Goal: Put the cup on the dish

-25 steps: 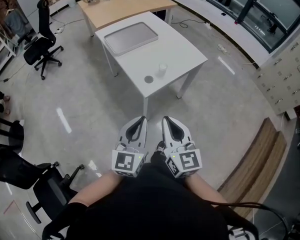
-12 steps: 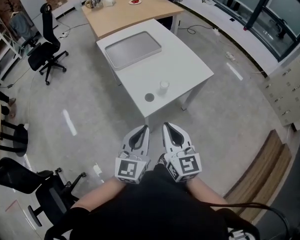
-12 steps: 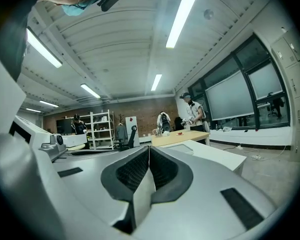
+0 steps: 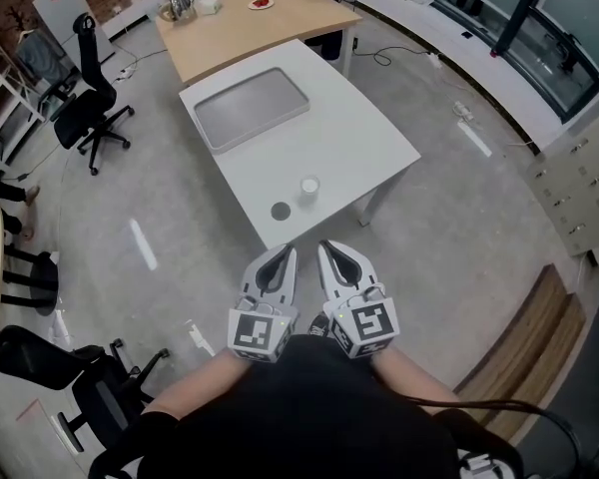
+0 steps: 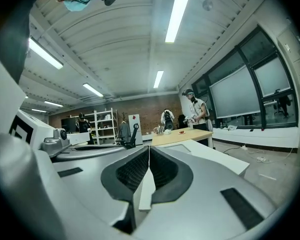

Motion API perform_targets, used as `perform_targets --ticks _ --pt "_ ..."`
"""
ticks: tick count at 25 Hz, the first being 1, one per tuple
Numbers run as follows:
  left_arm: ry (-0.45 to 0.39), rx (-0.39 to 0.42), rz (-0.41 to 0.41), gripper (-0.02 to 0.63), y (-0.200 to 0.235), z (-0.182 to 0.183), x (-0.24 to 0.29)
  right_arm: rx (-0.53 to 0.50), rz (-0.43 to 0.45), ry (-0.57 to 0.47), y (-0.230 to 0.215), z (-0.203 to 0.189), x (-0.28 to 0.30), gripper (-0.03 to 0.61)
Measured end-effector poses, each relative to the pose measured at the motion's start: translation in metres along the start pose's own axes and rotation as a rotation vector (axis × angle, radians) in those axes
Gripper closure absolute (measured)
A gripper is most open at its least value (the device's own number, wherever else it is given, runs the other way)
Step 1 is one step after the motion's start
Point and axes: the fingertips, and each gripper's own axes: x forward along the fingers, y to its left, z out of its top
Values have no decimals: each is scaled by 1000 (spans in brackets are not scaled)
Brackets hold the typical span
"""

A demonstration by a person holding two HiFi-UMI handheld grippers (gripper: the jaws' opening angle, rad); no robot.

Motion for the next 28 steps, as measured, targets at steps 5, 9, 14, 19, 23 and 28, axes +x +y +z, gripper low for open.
perform_targets --ticks 5,9,14,19,23,28 --pt "11 4 32 607 -7 -3 24 -15 21 -22 -27 5 6 565" --pt "33 -4 53 607 -9 -10 33 -16 58 -10 -31 0 11 565" --pt "40 -14 85 607 -5 -12 34 -15 88 -1 -31 -5 13 565" --pt "35 -7 103 607 -4 -10 31 -11 94 0 -33 -5 12 565" --pt "37 2 112 607 -3 -11 31 -1 104 -5 -33 -5 13 565" --pt "47 -13 116 606 4 -14 33 5 91 25 -33 -12 16 565"
